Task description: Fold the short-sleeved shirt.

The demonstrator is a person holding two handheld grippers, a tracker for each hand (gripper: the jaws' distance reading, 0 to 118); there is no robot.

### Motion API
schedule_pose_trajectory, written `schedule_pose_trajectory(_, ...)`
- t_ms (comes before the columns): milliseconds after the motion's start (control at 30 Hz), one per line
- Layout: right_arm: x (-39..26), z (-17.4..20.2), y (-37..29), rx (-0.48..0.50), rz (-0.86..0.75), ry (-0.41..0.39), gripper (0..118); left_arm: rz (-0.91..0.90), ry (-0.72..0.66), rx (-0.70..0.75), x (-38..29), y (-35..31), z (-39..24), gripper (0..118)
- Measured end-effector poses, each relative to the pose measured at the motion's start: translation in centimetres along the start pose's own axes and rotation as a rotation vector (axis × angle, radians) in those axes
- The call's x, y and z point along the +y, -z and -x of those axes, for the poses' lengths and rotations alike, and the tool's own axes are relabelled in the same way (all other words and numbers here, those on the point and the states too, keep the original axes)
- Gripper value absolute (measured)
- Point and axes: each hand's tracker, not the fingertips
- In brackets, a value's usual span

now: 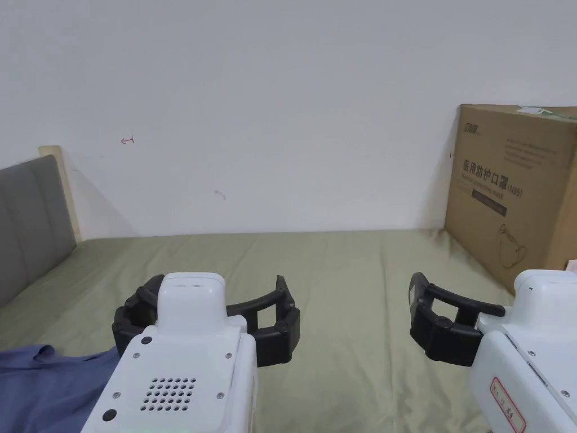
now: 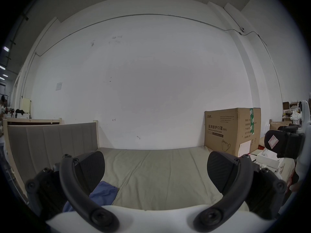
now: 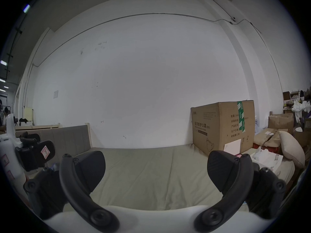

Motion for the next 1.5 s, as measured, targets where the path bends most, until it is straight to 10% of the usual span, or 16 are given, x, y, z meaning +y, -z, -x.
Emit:
schedule_pose_trajectory(567, -0.5, 0.6, -0.1, 0.010, 0.016, -0.031, 118, 0.029, 0.044, -0.019, 0.0, -0.2, -0.4, 118)
schedule_pose_trajectory(633, -0.5, 0.6, -0.2, 0.004, 0.022, -0.023, 118, 0.025, 0.050, -0.040, -0.1, -0.5, -0.5, 107)
schedule_pose_trajectory(667, -0.5, 0.5, -0.1, 0.011, 0.028, -0.019, 115, 0.024, 0.053, -0.049, -0.1, -0.6, -0.5, 78)
schedule_pose_trajectory(700, -0.5, 0.5, -0.1, 0.019, 0.031, -0.018, 103, 0.031, 0.063, -0.049, 0.0, -0.6, -0.6, 42)
schedule_pose_trajectory(733, -0.5, 0.6, -0.2, 0.023, 0.019, -0.018, 66, 0.058, 0.083, -0.036, 0.0, -0.3, -0.8, 8)
schedule_pose_trajectory(767, -0.6, 0.8, 0.0, 0.007, 0.023, -0.027, 0, 0.092, 0.105, -0.009, -0.2, -0.1, -0.9, 1)
schedule_pose_trajectory(1200, -1.7, 0.5, 2.3, -0.015, 0.086, 0.043, 0, 0.127, 0.016, -0.007, -0.7, -0.4, 2.4, 0)
schedule_pose_trajectory(1500, -2.2, 14.7, 6.1, 0.321, 0.145, 0.023, 0, 0.070, 0.100, 0.479, 0.8, -6.7, 16.2, 0)
